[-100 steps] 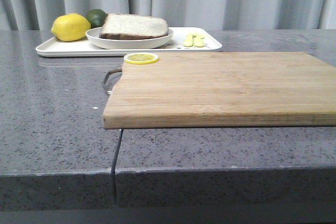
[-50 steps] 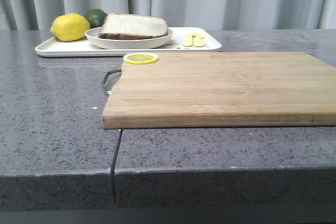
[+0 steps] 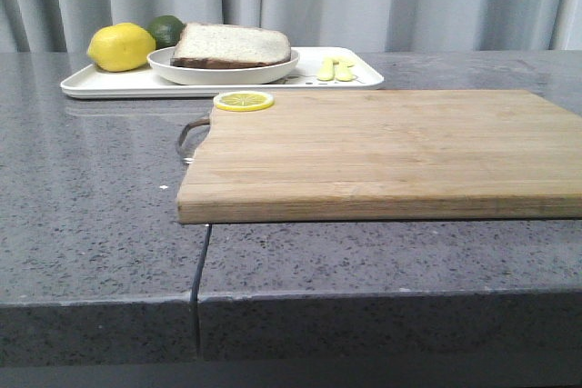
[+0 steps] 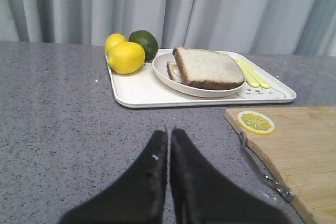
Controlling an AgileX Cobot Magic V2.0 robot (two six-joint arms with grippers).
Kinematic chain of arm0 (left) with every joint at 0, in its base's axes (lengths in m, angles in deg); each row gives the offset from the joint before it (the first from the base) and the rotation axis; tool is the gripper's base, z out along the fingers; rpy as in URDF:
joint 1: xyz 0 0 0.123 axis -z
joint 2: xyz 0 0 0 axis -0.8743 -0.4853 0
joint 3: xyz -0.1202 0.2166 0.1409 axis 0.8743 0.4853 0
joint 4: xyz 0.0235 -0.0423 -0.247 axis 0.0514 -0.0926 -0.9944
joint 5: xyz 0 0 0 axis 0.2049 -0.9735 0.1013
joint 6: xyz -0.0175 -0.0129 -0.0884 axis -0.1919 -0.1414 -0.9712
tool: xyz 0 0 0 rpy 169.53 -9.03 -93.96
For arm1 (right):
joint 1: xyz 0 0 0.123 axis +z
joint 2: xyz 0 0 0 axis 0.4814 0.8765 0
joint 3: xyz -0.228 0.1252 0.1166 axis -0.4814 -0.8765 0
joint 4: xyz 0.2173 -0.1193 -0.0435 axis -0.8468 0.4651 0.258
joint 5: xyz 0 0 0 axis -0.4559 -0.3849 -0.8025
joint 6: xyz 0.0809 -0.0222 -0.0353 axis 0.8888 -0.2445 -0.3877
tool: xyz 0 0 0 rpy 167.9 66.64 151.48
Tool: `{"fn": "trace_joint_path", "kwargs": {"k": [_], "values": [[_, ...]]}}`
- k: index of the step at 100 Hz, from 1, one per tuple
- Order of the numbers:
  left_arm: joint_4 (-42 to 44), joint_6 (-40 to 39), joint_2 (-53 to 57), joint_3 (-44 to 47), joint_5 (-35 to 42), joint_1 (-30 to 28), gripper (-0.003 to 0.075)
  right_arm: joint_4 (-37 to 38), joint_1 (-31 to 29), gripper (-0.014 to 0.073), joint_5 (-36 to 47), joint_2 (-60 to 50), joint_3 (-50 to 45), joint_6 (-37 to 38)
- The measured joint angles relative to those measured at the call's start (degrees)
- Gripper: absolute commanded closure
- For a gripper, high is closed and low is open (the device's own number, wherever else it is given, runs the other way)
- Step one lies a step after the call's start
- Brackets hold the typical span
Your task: Place bread and move sandwich to tray
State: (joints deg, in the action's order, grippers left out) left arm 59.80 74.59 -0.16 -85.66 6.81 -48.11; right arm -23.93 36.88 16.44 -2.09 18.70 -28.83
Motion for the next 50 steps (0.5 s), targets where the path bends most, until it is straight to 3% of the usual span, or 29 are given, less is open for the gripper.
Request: {"fn": "trace_joint_path", "kwargs": {"k": [32, 50], "values": [[0.1, 0.0, 0.0, 0.0, 0.1, 0.0, 0.0739, 0.0, 0.0, 0.0662, 0.0, 0.0, 0.0, 0.0], [8.8, 0.0, 1.3, 0.6, 0.2, -1.2, 0.0739, 0.0, 0.0, 0.0662, 0.0, 0.0, 0.0, 0.0]]}}
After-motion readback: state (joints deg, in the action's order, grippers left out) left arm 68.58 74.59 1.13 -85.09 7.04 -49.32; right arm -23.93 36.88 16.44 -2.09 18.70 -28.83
